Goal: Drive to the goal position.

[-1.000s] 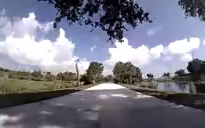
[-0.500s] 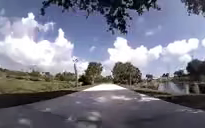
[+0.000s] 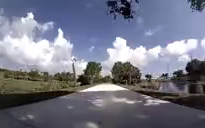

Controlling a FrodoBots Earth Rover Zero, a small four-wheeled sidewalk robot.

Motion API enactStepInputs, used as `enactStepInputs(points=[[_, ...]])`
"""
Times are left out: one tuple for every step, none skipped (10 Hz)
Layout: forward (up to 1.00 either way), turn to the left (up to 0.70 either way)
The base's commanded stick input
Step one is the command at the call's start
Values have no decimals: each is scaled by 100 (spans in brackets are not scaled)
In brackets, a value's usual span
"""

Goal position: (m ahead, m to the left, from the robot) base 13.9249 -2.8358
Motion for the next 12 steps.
enactStepInputs(points=[[85,0],[85,0],[85,0],[85,0],[85,0],[85,0],[85,0],[85,0],[85,0],[85,0],[85,0],[85,0]])
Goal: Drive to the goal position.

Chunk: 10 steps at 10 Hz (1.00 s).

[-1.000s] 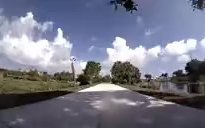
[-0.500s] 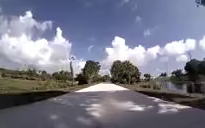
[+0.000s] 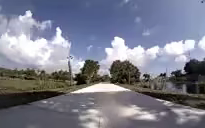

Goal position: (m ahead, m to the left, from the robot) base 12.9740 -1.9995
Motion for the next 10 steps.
enactStepInputs(points=[[85,0],[85,0],[85,0],[85,0],[85,0],[85,0],[85,0],[85,0],[85,0],[85,0]])
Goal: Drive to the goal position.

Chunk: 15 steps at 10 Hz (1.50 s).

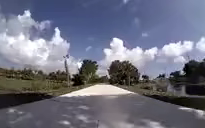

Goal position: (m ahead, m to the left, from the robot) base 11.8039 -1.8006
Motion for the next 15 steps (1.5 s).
enactStepInputs(points=[[85,0],[85,0],[85,0],[85,0],[85,0],[85,0],[85,0],[85,6],[85,14],[85,21],[85,28],[85,34],[85,34],[85,30],[85,21]])
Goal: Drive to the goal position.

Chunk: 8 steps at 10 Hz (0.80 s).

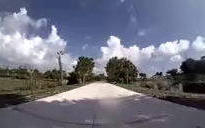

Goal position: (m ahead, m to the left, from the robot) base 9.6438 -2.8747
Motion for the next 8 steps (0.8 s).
enactStepInputs(points=[[85,12],[85,3],[85,0],[85,0],[85,0],[85,0],[85,0],[85,0]])
